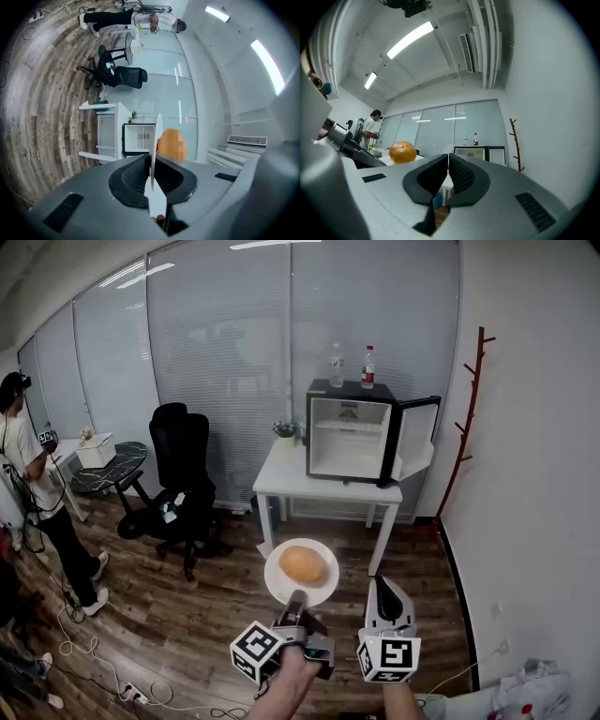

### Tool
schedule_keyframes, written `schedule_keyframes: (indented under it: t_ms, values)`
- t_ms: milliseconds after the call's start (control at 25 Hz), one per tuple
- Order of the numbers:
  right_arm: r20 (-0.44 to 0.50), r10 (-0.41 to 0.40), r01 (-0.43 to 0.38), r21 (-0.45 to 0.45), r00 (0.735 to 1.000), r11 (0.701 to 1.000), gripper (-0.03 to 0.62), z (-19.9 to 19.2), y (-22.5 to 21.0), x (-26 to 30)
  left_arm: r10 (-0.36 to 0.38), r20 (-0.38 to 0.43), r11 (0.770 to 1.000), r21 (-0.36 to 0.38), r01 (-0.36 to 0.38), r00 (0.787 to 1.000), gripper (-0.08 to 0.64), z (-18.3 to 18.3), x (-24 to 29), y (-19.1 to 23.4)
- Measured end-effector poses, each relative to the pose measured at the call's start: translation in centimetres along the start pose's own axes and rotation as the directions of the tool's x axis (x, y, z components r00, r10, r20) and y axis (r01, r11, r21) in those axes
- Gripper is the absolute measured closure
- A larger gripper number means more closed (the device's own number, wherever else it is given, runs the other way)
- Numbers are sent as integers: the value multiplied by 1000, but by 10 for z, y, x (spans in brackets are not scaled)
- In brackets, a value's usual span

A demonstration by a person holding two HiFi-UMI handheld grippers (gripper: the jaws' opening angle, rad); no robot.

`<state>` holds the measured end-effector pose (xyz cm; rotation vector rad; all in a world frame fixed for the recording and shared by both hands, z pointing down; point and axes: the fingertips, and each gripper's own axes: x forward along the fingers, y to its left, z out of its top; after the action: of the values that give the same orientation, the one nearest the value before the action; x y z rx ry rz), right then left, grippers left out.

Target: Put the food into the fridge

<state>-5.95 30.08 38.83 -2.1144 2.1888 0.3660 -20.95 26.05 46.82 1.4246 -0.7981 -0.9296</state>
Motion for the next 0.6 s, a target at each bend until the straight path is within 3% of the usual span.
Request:
schedule_keyframes:
  t_ms: [600]
  values:
    - [8,-44,43,42,999,998,565,-21,-9,34,9,-18,1000,12,-9,1000,517,15,36,13]
